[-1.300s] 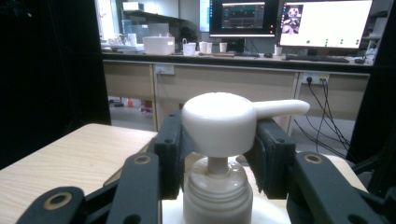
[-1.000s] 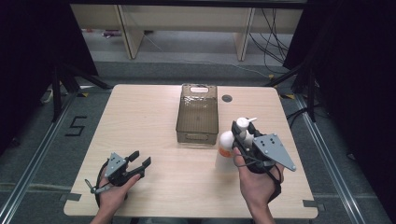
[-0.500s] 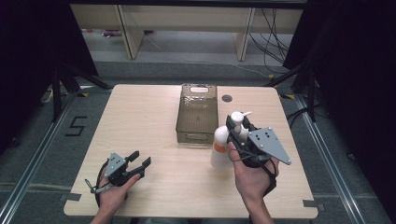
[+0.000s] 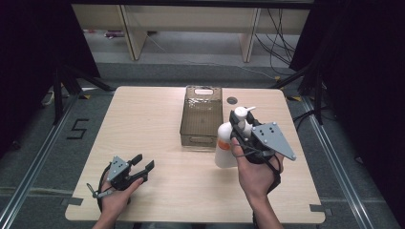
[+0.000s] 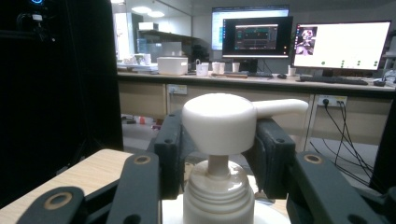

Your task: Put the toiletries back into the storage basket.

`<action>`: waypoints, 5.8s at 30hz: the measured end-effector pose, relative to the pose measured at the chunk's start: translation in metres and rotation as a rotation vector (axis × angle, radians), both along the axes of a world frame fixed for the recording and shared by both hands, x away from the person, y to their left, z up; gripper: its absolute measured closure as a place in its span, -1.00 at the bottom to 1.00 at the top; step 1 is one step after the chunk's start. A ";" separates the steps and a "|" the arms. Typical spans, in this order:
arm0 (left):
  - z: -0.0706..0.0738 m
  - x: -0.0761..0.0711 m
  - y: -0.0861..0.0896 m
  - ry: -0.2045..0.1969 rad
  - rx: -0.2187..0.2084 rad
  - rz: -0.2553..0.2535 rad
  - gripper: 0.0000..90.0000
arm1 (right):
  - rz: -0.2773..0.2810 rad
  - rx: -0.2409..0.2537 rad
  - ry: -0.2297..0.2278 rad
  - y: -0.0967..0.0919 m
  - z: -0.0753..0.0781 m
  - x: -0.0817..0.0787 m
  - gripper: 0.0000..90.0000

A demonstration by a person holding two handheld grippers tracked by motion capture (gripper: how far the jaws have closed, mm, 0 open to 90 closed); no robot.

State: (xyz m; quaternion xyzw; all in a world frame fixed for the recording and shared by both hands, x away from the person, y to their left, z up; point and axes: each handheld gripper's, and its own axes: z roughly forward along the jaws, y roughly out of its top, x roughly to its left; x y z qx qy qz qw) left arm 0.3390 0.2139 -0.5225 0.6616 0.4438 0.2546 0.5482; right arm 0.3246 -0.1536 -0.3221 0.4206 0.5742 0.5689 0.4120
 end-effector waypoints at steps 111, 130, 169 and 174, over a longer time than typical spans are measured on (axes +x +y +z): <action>0.000 0.000 0.002 0.004 -0.018 -0.007 -0.10 | -0.071 0.014 -0.040 0.072 0.032 0.096 0.33; 0.000 0.000 0.002 0.003 -0.022 -0.012 -0.10 | -0.092 0.042 0.016 0.076 0.018 0.115 0.33; 0.000 0.000 0.003 0.004 -0.024 -0.017 -0.10 | -0.120 0.036 0.060 0.074 0.006 0.127 0.33; 0.000 0.000 0.002 0.001 -0.022 -0.019 -0.10 | -0.123 0.044 0.068 0.075 0.005 0.127 0.33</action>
